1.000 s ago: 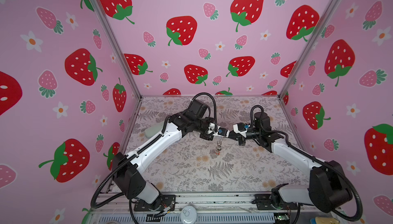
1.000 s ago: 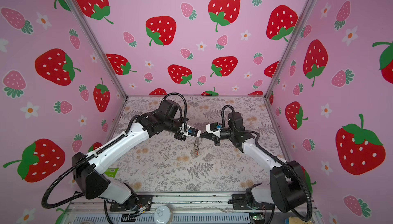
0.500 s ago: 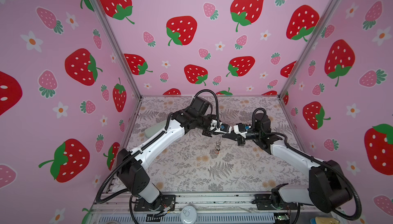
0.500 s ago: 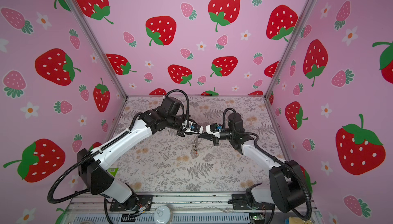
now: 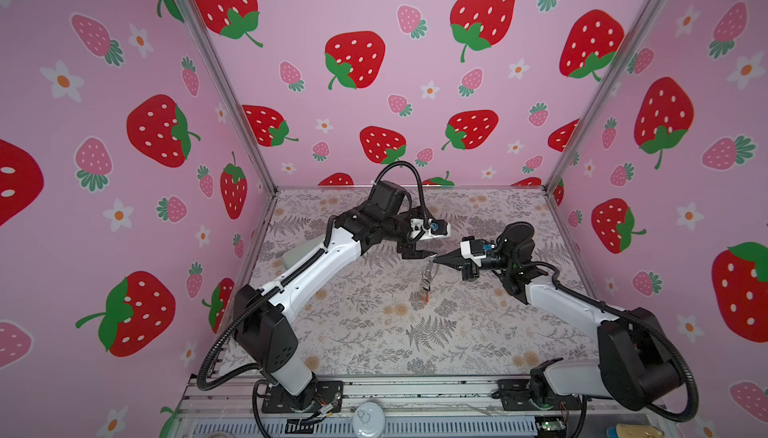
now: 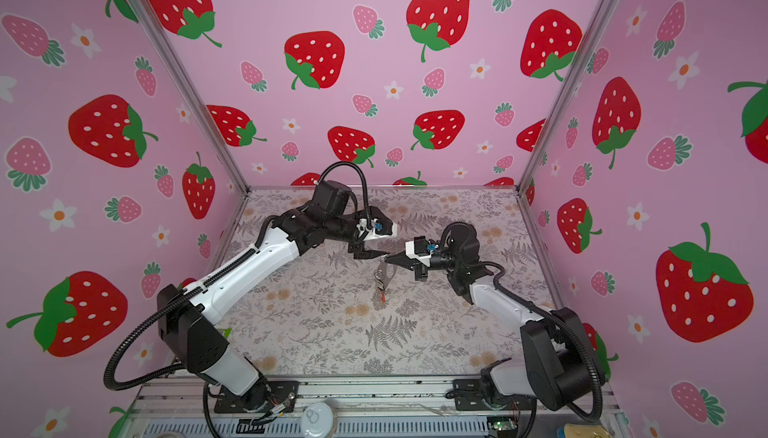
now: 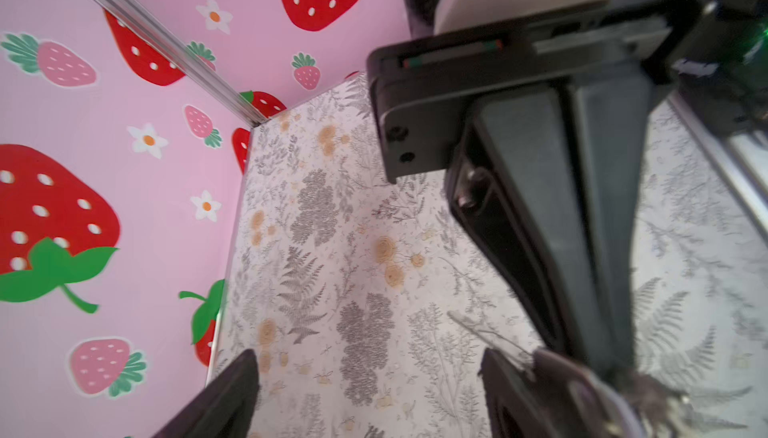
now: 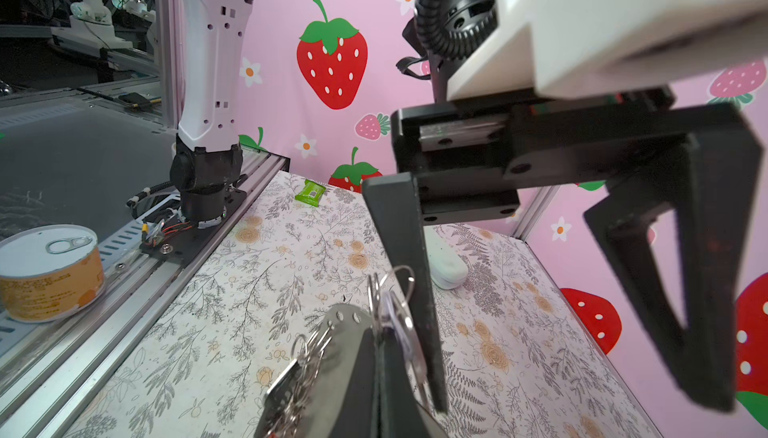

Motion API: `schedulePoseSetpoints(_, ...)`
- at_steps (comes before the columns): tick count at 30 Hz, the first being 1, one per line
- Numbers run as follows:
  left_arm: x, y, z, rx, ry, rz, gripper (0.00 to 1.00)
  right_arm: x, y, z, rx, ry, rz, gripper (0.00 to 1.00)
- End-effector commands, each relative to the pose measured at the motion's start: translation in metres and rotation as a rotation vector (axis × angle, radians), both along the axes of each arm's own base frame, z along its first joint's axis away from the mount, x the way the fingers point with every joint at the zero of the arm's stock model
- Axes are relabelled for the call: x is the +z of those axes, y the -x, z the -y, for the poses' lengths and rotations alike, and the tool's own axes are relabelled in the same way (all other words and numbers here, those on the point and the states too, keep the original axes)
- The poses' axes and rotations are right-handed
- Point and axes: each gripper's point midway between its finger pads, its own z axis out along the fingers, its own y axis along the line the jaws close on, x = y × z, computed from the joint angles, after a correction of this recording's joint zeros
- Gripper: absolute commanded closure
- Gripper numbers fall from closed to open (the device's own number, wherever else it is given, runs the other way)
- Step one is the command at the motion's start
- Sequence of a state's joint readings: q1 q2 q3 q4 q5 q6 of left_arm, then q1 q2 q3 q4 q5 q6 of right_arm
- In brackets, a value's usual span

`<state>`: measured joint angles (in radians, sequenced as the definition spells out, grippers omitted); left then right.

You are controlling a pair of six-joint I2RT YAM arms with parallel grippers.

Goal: Put the keys on the keyring

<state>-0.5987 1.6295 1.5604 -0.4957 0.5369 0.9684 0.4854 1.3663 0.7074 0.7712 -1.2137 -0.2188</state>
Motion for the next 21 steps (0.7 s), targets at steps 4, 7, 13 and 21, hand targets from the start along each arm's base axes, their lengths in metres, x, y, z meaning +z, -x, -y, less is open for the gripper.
schedulePoseSetpoints(4, 0.032, -0.019, -0.018, 0.122, 0.119, -0.036, 0.00, 0.027, -0.007, 0.005, -0.026, -0.103, 0.046, 1.00)
schedulePoseSetpoints(7, 0.033, -0.021, -0.026, 0.152, 0.130, -0.063, 0.02, 0.032, -0.009, 0.004, -0.017, -0.119, 0.045, 1.00)
schedulePoseSetpoints(13, 0.031, -0.018, -0.045, 0.210, 0.144, -0.143, 0.35, 0.042, -0.010, 0.003, -0.003, -0.146, 0.034, 1.00)
schedulePoseSetpoints(21, 0.041, 0.028, -0.055, 0.185, 0.238, -0.210, 0.59, 0.043, -0.018, 0.000, 0.001, -0.133, -0.037, 1.00)
